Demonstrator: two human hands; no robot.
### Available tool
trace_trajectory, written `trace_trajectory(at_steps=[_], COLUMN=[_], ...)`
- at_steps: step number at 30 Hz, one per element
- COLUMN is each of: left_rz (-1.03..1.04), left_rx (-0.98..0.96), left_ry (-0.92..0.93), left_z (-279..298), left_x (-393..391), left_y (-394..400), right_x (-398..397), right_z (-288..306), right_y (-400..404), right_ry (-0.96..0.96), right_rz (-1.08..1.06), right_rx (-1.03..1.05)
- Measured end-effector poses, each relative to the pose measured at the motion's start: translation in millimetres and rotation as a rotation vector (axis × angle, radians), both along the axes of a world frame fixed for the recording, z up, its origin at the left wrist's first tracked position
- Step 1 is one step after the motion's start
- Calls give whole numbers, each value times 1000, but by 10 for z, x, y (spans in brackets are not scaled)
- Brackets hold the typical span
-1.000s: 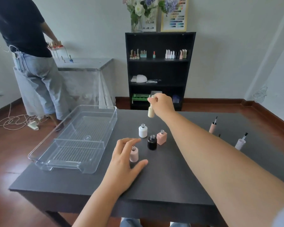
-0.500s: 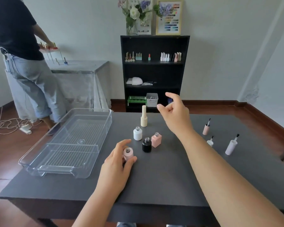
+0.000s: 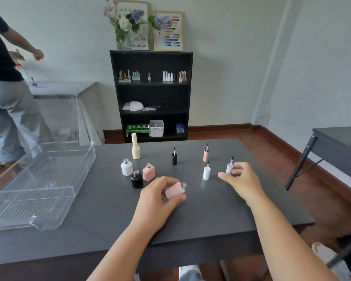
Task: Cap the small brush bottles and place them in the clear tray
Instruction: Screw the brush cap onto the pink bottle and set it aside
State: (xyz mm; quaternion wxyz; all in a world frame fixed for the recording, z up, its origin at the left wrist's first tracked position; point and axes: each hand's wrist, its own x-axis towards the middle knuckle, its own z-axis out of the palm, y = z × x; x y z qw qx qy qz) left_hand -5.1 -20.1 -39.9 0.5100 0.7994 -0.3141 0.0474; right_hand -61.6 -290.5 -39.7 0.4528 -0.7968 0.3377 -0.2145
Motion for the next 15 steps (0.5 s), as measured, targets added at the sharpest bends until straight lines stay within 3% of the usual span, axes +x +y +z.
trace_trajectory(at_steps=[6, 12, 15], left_rz=[-12, 28, 31], left_rx=[6, 54, 67], left_ry=[7, -26, -38], left_z=[-13, -55, -72], left_x=[22, 52, 55], left_y=[-74, -57, -60], right_x=[7, -248, -246], right_z=[16, 22, -14], right_y=[46, 482, 622], right_ry=[-223, -393, -379], right_rz=[14, 382, 478], right_rx=[21, 77, 22])
